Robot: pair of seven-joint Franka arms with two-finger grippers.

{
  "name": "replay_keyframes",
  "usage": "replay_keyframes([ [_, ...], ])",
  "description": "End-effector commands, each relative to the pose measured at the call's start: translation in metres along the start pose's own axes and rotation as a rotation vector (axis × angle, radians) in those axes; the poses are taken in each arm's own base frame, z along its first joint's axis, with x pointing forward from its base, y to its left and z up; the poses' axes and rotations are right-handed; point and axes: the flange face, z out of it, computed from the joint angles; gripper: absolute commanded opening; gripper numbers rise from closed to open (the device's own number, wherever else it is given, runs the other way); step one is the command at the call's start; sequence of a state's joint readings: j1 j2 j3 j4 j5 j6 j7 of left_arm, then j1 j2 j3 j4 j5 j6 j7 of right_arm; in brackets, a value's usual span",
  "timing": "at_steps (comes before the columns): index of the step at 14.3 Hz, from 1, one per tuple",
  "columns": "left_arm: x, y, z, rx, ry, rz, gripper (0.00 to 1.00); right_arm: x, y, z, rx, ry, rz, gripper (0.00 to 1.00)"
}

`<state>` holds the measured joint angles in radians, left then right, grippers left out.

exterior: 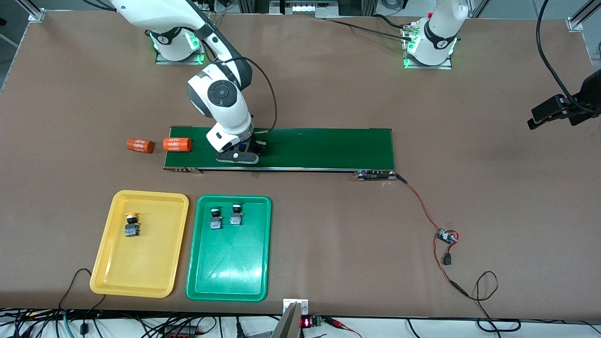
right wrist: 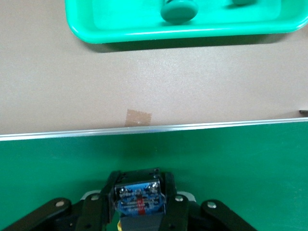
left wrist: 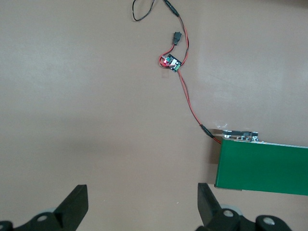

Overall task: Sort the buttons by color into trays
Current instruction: 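Lift the yellow button and carry it toward the yellow tray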

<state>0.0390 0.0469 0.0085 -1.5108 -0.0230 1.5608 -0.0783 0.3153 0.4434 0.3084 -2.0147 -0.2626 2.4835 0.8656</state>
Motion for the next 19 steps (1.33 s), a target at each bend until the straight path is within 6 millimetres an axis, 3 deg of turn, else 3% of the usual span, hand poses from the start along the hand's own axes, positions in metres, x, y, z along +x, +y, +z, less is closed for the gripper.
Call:
replay_keyframes([
  [1,-0.005,0.001,-0.002,-0.018,0.008,-0.005,1.0,0.007,0.0,-0.009,0.006,0.029,-0.009,0.09],
  [3,-0.005,0.001,-0.002,-0.018,0.008,-0.006,1.0,0.02,0.005,-0.024,0.003,0.039,0.013,0.09],
  [6,-0.005,0.001,-0.002,-0.018,0.006,-0.004,1.0,0.054,0.01,-0.066,-0.063,0.022,0.008,0.08],
  [7,-0.005,0.001,-0.002,-0.018,0.006,-0.004,1.0,0.071,0.02,-0.081,-0.087,0.012,-0.016,0.07],
  [11,-0.005,0.001,-0.002,-0.018,0.006,-0.004,1.0,0.121,0.066,-0.112,-0.071,-0.034,-0.069,0.05],
  [17,-0.005,0.002,-0.002,-0.018,0.006,-0.003,1.0,0.194,0.153,-0.093,-0.116,-0.012,-0.136,0.03],
  [19,-0.004,0.002,-0.001,-0.018,0.005,-0.003,1.0,0.206,0.168,-0.084,-0.127,0.002,-0.144,0.03],
])
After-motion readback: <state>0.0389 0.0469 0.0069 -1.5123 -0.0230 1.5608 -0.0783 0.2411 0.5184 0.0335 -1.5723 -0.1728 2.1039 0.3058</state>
